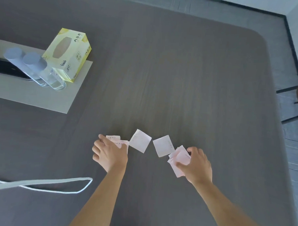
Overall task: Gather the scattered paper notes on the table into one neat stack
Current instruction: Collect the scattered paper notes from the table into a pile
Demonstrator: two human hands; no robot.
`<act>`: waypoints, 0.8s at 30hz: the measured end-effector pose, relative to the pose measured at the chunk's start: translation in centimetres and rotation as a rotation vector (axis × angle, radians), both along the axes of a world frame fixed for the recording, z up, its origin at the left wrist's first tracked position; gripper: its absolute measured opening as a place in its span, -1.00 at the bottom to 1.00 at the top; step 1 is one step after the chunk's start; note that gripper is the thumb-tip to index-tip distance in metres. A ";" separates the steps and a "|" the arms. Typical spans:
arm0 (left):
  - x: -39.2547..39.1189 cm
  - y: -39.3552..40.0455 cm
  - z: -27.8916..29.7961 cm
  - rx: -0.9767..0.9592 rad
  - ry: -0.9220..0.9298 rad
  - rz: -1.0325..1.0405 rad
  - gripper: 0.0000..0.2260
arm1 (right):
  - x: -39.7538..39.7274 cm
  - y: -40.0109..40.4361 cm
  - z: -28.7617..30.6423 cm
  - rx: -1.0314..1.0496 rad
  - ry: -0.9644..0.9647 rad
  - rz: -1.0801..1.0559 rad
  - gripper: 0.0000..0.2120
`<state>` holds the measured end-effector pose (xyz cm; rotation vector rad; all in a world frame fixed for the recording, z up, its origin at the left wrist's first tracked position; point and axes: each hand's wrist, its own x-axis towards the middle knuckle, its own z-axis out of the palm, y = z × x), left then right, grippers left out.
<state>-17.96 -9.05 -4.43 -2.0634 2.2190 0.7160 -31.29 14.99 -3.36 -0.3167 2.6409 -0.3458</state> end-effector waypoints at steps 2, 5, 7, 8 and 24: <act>0.0 0.3 0.1 -0.002 0.024 0.022 -0.42 | 0.0 -0.1 0.2 0.023 -0.010 0.014 -0.61; 0.3 0.9 0.2 -0.026 0.151 0.072 -0.75 | 0.0 0.0 0.3 -0.020 -0.088 -0.039 -0.75; 0.6 1.3 0.5 -0.042 0.217 0.100 -0.87 | -0.1 0.2 0.2 -0.092 -0.168 -0.134 -0.82; 0.9 1.5 0.7 -0.047 0.240 0.109 -0.91 | -0.1 0.4 0.3 -0.119 -0.200 -0.170 -0.83; 3.3 4.7 3.3 0.203 0.553 0.612 -0.85 | 0.7 1.5 1.9 -0.290 -0.239 -0.481 -0.93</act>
